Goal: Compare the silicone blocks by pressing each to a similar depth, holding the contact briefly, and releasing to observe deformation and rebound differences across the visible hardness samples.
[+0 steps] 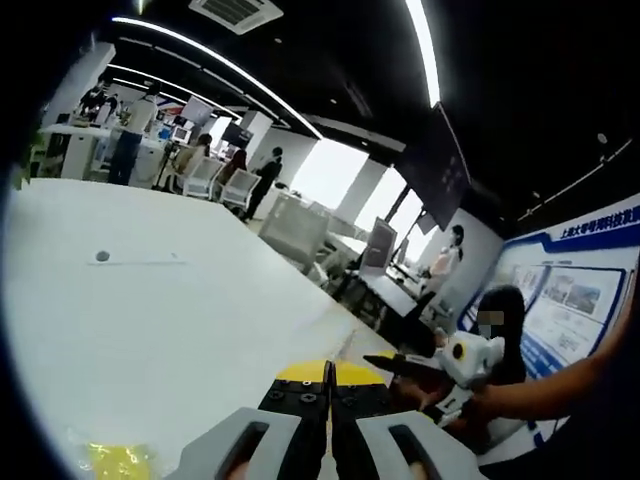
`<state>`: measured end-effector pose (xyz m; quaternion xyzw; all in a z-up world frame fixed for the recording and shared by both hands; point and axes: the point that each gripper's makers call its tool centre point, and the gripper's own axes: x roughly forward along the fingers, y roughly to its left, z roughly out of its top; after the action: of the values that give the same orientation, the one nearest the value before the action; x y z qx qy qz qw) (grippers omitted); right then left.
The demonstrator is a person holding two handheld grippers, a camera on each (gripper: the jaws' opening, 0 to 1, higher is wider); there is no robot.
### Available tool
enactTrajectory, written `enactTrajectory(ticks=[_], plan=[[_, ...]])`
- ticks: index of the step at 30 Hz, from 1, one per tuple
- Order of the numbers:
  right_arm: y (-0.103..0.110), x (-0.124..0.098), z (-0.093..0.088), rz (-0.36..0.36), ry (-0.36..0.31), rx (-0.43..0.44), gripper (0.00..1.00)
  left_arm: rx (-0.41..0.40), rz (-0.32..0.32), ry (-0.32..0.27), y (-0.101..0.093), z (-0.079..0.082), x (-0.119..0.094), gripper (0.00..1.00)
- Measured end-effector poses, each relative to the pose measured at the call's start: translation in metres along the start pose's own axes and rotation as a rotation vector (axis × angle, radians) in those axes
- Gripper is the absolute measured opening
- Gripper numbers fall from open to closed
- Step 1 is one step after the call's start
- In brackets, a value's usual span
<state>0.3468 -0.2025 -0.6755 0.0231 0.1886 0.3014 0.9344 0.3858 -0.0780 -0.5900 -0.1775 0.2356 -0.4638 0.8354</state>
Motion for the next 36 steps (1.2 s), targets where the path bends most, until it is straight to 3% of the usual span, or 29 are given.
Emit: enactTrajectory(ticks=[12, 20, 22, 30, 36], plan=[[0.008, 0.004, 0.0, 0.009, 0.01, -0.015, 0.96, -0.017, 0.014, 0.035, 0.013, -0.034, 0.012, 0.0], [0.007, -0.002, -0.008, 0.0, 0.031, -0.01, 0.96, -0.093, 0.052, 0.052, 0.034, -0.053, 0.011, 0.0], [0.007, -0.003, -0.008, -0.002, 0.029, -0.004, 0.96, -0.166, 0.059, 0.034, 0.039, -0.053, 0.011, 0.0], [0.011, -0.003, -0.013, 0.0, 0.04, 0.0, 0.96, -0.135, 0.144, 0.024, 0.068, -0.053, 0.011, 0.0], [0.012, -0.002, -0.011, 0.0, 0.039, 0.002, 0.96, -0.121, 0.267, 0.034, 0.11, -0.059, 0.008, 0.0]])
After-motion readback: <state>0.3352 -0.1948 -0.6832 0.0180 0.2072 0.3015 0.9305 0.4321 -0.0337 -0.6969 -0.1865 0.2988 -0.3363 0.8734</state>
